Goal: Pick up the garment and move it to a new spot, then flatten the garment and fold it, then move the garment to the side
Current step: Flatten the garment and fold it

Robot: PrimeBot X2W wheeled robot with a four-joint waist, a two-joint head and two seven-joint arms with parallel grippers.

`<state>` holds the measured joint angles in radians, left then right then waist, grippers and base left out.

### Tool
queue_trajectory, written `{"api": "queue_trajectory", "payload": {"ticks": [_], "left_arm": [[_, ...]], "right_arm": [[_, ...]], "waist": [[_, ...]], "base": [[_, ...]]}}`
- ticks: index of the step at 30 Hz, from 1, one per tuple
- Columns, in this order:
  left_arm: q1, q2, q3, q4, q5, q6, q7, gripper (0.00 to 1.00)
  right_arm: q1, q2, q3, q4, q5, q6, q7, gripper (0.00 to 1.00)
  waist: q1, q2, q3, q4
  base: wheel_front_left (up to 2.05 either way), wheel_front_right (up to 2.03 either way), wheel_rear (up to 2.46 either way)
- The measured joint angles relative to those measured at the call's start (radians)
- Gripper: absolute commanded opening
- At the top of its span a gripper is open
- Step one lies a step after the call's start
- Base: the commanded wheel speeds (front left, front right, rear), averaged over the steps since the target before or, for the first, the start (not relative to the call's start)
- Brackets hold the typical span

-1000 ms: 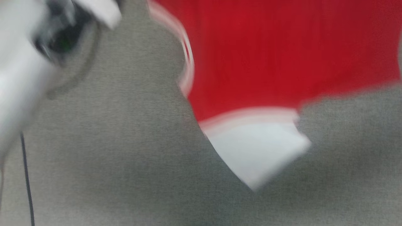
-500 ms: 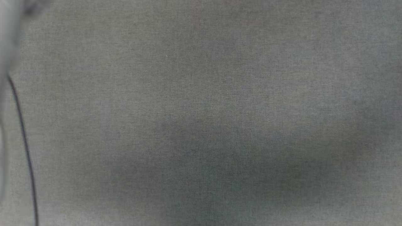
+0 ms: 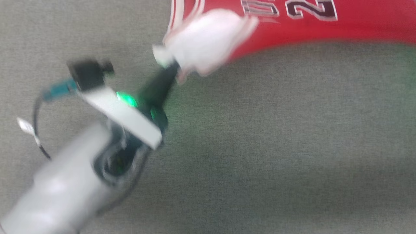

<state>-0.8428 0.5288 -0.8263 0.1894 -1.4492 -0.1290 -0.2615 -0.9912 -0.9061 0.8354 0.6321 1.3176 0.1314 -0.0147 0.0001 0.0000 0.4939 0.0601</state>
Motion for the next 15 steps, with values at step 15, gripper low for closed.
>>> {"api": "queue_trajectory", "payload": {"ticks": [15], "left_arm": [[0.504,0.139,0.041,-0.336,0.083,0.0,0.0,0.0]], "right_arm": [[0.566,-0.264,0.007,-0.42,0.3,0.0,-0.078,0.0]], "waist": [[-0.0001,0.0001,-0.106,-0.014]], "base": [[0.0,0.0,0.0]]}}
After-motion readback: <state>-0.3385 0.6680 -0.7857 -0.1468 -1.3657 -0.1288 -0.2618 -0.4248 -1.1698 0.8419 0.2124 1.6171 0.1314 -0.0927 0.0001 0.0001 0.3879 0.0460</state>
